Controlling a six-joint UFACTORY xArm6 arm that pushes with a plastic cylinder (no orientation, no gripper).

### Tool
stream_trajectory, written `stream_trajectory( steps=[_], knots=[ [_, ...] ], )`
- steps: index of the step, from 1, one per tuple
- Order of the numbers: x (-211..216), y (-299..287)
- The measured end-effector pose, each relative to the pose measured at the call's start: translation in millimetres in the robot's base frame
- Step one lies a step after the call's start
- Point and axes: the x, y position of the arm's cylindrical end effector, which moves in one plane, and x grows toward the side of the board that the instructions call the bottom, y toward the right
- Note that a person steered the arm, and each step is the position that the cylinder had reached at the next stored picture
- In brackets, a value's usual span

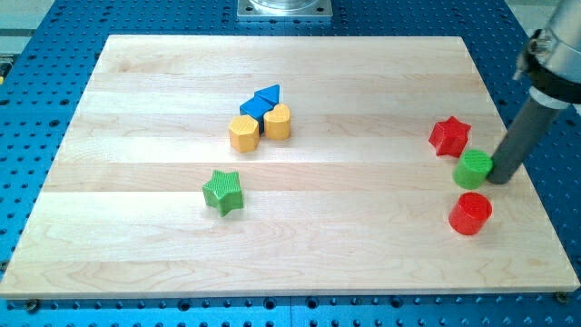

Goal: Place your arm left to the green star

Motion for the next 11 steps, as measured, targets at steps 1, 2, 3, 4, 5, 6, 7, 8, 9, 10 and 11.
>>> stream_trajectory(
  steps=[1,2,3,4,5,6,7,8,9,10,11],
  knots=[
    [16,-4],
    [-17,18],
    [-99,45],
    [-138,-5],
    [-121,-106],
    [-40,-187],
    [21,-213],
    [96,-284],
    [101,-364],
    [73,-405],
    [36,-390]
  ],
)
